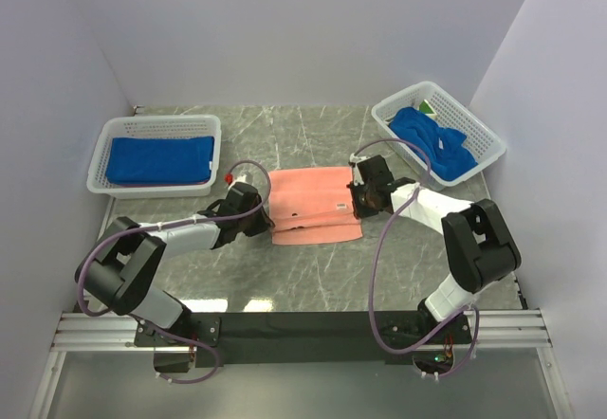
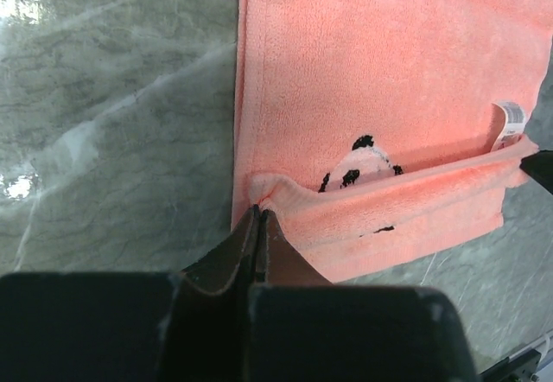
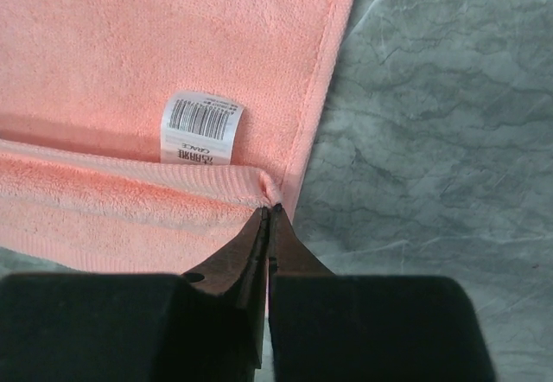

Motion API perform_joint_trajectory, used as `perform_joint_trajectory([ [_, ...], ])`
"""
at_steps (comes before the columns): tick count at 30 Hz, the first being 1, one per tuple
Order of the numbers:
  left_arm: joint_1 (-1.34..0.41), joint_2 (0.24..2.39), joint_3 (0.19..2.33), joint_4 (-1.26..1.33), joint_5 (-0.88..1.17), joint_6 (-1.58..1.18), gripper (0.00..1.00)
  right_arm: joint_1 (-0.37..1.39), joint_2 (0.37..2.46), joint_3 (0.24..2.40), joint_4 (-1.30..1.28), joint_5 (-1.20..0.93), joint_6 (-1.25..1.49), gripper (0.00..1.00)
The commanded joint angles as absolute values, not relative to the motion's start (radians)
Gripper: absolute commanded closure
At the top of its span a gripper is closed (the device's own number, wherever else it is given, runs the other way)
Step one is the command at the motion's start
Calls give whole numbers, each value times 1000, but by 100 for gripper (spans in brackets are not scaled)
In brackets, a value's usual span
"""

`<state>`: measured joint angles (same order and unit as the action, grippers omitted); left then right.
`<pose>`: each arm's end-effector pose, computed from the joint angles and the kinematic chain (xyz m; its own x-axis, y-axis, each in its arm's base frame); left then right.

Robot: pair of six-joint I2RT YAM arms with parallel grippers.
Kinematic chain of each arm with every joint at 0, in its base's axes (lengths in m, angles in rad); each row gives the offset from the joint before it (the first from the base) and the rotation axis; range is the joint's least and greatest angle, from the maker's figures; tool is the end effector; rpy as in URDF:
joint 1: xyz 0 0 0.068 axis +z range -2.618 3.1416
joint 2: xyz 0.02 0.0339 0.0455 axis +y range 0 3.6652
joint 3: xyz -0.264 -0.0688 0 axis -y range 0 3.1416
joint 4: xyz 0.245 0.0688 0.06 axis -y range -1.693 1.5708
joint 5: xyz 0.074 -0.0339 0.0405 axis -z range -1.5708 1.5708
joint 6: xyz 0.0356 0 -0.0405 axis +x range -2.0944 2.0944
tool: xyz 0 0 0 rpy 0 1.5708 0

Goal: Fold and stack the towels
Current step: Fold the towel

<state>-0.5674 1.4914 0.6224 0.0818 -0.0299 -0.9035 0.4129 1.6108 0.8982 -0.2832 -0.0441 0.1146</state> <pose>0.2370 -0.1498 0.1507 -0.7777 -0.4354 -0.4534 -0.1478 0.8277 -0.5413 0.2877 0.1277 0.1706 -0.8120 -0.2310 -0.5360 -0.3322 0.9380 0.0989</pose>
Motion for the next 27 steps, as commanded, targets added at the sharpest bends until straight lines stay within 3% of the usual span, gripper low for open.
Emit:
perform_joint_trajectory([
  [1, -554, 1462, 603, -37, -149, -865, 96, 391, 1608, 936, -367, 92, 84, 91],
  [5, -574, 1399, 641, -98, -164, -850, 74, 394, 1551, 956, -402, 16, 103, 69],
  [6, -580, 1364, 647, -112, -172, -845, 68, 397, 1536, 959, -417, 3, 106, 59],
  [9, -606, 1278, 667, -156, -193, -834, 38, 397, 1461, 969, -440, -63, 121, 51],
  [13, -626, 1172, 683, -212, -216, -845, 16, 397, 1355, 963, -423, -118, 126, 50],
  [16, -624, 1126, 699, -241, -225, -839, 11, 397, 1330, 956, -381, -170, 121, 50],
  [27, -624, 1117, 681, -236, -239, -853, 16, 425, 1548, 1077, -250, -241, 184, 57],
])
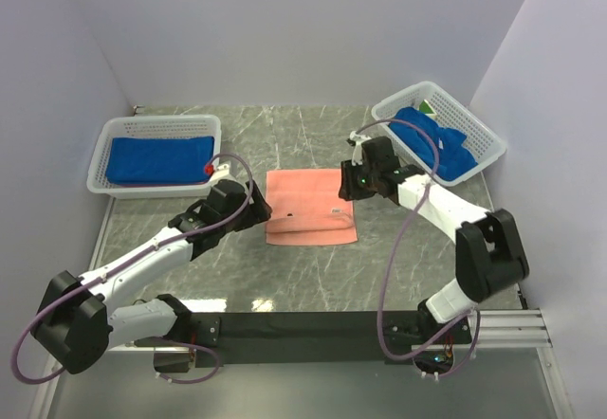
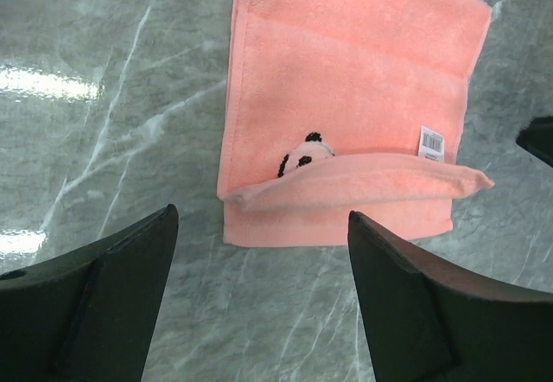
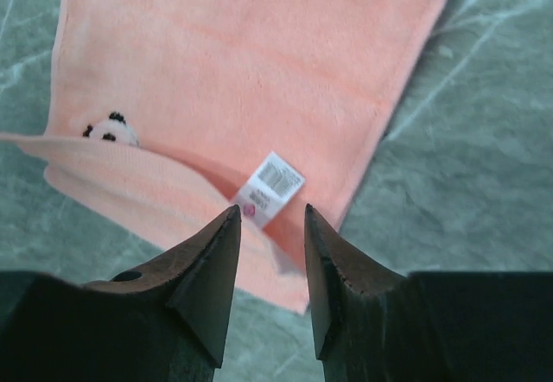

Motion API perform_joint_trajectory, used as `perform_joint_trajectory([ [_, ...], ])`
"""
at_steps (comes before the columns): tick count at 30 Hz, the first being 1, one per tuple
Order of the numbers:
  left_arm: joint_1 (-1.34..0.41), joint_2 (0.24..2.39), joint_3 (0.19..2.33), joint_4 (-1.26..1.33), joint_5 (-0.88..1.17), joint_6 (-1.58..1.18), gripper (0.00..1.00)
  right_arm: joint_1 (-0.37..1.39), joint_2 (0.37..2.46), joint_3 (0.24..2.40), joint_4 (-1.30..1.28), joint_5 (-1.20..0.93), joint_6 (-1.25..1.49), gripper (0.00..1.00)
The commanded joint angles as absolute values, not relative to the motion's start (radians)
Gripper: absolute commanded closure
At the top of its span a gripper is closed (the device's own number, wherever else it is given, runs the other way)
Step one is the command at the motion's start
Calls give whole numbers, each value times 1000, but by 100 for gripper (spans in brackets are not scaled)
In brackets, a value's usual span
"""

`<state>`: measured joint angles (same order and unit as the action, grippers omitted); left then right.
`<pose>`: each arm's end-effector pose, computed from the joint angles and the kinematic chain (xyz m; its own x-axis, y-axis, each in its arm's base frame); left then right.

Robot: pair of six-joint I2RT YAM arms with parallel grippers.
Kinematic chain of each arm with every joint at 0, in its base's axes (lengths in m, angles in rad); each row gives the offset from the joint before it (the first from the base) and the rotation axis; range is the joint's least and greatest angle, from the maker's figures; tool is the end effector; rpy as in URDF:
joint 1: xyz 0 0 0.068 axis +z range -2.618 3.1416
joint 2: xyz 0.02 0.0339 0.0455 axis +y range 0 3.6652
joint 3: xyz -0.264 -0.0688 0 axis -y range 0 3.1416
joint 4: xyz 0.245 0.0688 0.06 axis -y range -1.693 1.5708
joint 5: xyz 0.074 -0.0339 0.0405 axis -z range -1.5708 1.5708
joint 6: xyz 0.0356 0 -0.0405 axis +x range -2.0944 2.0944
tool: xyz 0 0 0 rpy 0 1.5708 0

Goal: Fold and stack the towels
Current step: Fold the towel

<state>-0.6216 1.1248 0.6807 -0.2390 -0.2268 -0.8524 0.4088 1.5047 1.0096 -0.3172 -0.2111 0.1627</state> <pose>0.1977 -0.1318 0.2320 -0.6582 -0.4309 -0.6173 -0.1062 0.8649 -0.4905 0.2920 0.1346 0.2343 -0.7416 -0.1487 -0.6541 -0.4062 0.8756 0.2615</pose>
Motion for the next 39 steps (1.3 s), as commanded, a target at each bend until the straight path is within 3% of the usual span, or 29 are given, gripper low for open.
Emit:
perform_joint_trajectory([
  [1, -624, 1111, 670, -241, -241, -854, 16, 429, 1589, 1092, -252, -245, 176, 58],
  [7, -626, 1043, 629, -276, -270, -857, 16, 454, 1683, 1101, -270, -282, 158, 63],
  [11, -626, 1006, 592, -273, -261, -868, 16, 482, 1692, 1055, -278, -295, 138, 83],
  [16, -626, 982, 558, -284, -253, -885, 17, 515, 1646, 967, -287, -296, 129, 85],
  [17, -624, 970, 555, -285, -255, -887, 17, 526, 1637, 962, -294, -292, 124, 93],
  [34, -629, 980, 549, -278, -201, -930, 17, 552, 1464, 796, -262, -232, 288, 91],
  [39, -638, 1057, 552, -245, -192, -953, 20, 549, 1295, 726, -192, -147, 385, 81],
])
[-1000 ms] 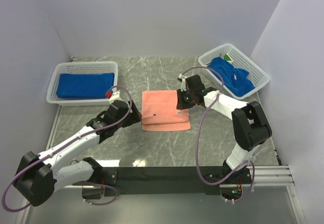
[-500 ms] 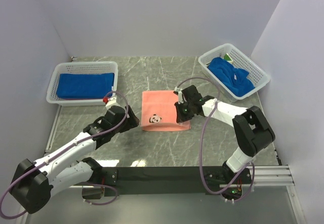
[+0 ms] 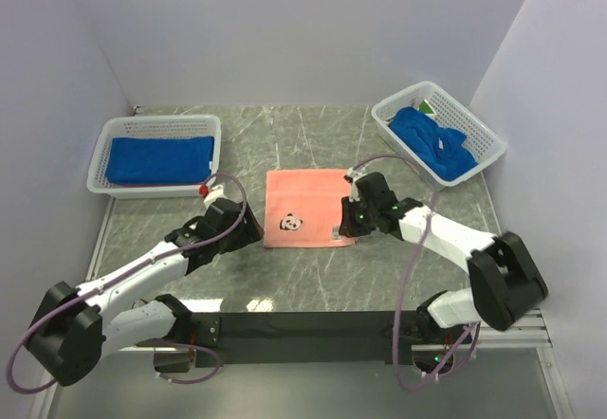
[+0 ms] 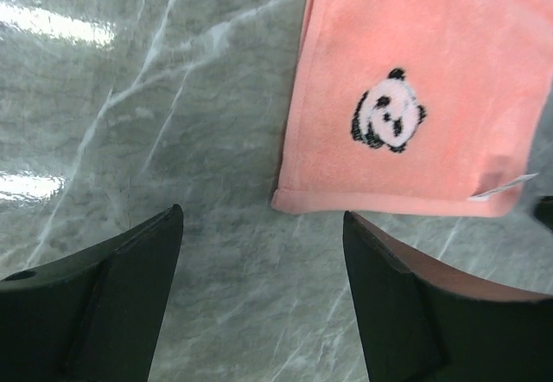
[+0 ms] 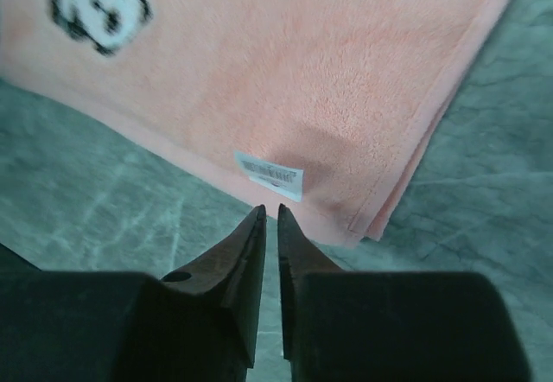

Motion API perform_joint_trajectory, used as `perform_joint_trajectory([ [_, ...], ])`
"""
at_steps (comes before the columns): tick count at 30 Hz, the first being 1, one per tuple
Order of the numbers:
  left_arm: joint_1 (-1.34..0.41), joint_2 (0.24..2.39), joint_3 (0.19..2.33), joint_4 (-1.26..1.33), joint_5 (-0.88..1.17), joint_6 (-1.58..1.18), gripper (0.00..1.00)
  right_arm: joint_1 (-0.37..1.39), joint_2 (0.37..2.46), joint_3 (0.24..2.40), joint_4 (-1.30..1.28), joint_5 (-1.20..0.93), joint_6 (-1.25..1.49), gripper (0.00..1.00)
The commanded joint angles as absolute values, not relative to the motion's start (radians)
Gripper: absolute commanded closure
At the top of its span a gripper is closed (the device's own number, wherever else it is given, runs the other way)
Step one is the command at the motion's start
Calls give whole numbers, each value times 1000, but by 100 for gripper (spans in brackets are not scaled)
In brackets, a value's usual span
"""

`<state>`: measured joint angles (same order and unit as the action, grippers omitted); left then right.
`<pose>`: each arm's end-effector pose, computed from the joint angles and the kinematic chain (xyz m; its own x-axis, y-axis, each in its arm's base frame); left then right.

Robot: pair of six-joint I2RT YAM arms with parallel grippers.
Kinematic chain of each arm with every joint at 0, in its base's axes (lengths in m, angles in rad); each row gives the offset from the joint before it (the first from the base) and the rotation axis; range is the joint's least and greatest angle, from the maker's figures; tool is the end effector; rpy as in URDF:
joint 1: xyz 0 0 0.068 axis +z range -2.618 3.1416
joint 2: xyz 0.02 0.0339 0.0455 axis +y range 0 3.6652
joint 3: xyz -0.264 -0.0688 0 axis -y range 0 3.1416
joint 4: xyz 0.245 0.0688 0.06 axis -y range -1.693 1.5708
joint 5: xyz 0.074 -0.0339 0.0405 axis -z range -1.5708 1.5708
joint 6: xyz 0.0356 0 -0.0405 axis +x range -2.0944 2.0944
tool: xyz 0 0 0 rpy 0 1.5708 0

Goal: Fold and stack the towels
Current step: Fold the towel

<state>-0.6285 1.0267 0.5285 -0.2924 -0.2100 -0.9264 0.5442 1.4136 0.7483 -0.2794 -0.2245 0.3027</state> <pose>0.1692 -0.1138 0.1977 -0.7103 -0.4504 -0.5410 -0.1855 0.8611 -0.4734 0.2287 0.1477 0.1821 -0.8455 -0.1720 -0.5056 -0.3817 0.8567 0.3469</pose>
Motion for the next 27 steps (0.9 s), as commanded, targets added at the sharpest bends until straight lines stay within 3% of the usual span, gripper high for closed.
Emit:
perform_joint_trajectory([
  [1, -640, 1069, 551, -238, -190, -954, 21, 549, 1272, 715, -187, -124, 396, 76],
  [5, -656, 1150, 538, -190, -180, -974, 25, 523, 1187, 642, -173, -77, 463, 66],
  [9, -678, 1216, 526, -137, -176, -997, 29, 500, 1134, 559, -121, -101, 563, 65],
  [13, -689, 1298, 532, -103, -181, -1000, 32, 492, 1117, 483, -58, -97, 633, 57],
  [27, -724, 1370, 554, -107, -198, -1017, 60, 476, 1134, 379, 35, -97, 747, 59],
])
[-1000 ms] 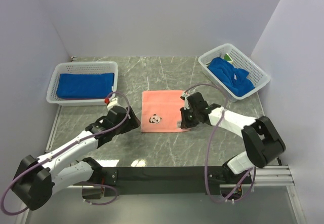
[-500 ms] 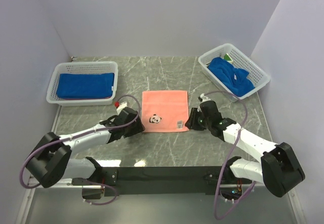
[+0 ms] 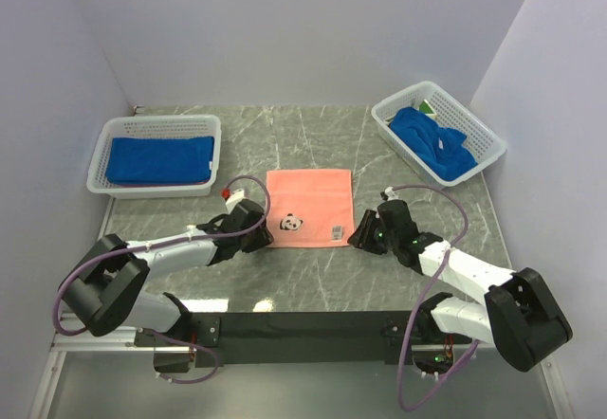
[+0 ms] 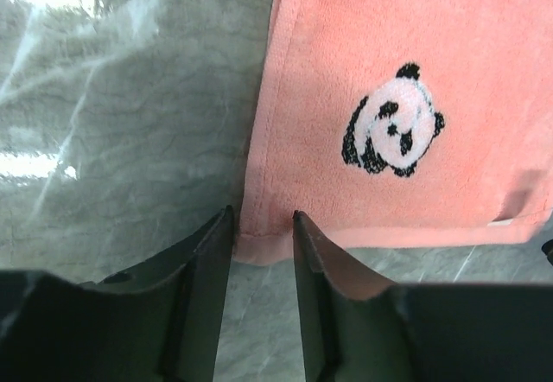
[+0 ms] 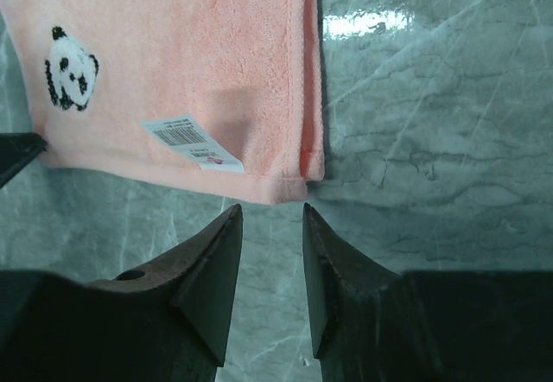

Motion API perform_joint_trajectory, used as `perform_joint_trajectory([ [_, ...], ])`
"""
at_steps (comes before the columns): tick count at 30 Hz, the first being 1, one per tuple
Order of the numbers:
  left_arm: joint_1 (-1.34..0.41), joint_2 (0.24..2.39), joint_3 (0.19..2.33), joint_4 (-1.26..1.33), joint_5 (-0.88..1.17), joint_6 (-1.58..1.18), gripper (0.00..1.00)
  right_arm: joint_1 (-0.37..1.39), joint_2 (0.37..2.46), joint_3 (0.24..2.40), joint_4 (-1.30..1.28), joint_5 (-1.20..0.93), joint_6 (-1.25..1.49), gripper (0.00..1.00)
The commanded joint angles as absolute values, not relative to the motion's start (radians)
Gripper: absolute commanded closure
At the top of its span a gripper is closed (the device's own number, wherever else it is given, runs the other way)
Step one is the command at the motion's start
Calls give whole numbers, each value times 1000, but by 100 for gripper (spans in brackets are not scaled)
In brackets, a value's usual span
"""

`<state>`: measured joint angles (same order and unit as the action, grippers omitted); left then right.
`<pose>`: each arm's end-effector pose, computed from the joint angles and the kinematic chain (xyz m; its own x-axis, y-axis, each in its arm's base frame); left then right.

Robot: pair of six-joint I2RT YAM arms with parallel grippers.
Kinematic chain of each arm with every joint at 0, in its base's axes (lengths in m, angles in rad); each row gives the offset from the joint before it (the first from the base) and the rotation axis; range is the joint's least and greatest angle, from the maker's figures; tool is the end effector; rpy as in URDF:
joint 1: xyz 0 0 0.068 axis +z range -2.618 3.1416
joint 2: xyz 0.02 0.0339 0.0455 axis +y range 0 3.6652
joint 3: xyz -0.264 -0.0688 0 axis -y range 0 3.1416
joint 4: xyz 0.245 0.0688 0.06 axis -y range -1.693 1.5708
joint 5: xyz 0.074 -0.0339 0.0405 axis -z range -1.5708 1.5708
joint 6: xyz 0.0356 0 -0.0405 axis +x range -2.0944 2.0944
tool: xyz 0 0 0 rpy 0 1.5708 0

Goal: Fold and stack the towels
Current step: Fold the towel

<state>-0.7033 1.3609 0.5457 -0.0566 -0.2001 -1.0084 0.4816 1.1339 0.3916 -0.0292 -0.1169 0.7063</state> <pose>0.1928 -0.1542 0.1512 -0.7650 -0.4384 -0.4718 -0.2080 0.8615 -0.4632 0.1822 0.0999 0.1551 -0.8168 0.3004 -0.4926 -0.0053 0.8498 0.5271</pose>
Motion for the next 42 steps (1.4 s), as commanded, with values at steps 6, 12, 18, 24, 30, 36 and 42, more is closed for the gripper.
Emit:
perform_joint_trajectory([
  [6, -732, 1347, 551, -124, -201, -1022, 64, 472, 1193, 371, 66, -103, 764, 59],
  [12, -735, 1348, 551, -127, -201, -1020, 64, 476, 1203, 373, 34, -40, 773, 59],
  [18, -736, 1361, 558, -126, -193, -1017, 64, 474, 1247, 362, 84, -74, 798, 58],
  [24, -739, 1344, 563, -141, -207, -1017, 67, 474, 1233, 357, 103, -89, 816, 60],
  [30, -742, 1336, 572, -152, -215, -1012, 71, 474, 1161, 368, 78, -71, 816, 72],
  [36, -742, 1331, 572, -149, -215, -1012, 73, 474, 1138, 364, 98, -75, 822, 76],
  [42, -744, 1336, 574, -147, -212, -1015, 74, 474, 1172, 359, 118, -64, 839, 75],
])
